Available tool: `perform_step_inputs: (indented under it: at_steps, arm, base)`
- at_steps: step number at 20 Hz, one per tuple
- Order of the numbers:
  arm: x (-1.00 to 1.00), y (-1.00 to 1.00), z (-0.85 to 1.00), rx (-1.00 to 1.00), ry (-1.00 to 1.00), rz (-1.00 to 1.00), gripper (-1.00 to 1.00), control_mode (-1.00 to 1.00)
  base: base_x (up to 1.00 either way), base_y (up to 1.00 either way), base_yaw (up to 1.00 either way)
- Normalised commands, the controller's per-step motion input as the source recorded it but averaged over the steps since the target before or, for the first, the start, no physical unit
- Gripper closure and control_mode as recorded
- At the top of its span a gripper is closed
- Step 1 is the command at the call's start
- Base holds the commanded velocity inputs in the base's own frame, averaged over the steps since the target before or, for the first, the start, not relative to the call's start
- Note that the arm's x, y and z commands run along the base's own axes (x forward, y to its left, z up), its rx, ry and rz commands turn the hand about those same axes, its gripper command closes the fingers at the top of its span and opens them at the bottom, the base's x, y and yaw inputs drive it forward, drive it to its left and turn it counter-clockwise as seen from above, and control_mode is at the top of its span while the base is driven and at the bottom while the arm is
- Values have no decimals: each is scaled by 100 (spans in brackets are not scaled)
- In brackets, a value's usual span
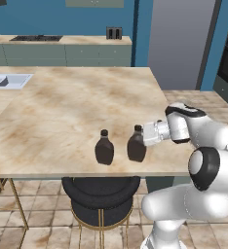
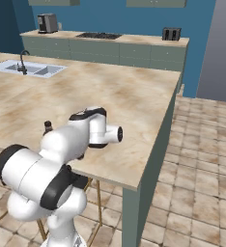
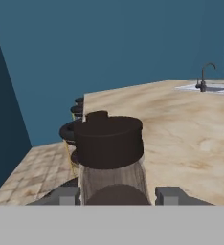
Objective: The dining table condiment station is running low on syrup bottle. Refill the condiment station by opening the cabinet and taking the syrup bottle from the cabinet and placing it on the dining table.
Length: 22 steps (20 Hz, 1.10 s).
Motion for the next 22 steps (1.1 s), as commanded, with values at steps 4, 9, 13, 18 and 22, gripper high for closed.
perform_step_inputs:
  at_steps: [4,9,13,18,22]
  arm:
    - [35,0,-36,0,0,0,100,-100]
    - [32,0,-36,0,0,0,100,-100]
    - [28,0,-37,0,0,0,100,-100]
    - [11,0,-42,0,0,0,-100,-100]
    - [-4,0,-37,-1,0,0,-100,-100]
  base:
    - [0,0,0]
    - [0,0,0]
    - [0,0,0]
    - [0,0,0]
    - [0,0,0]
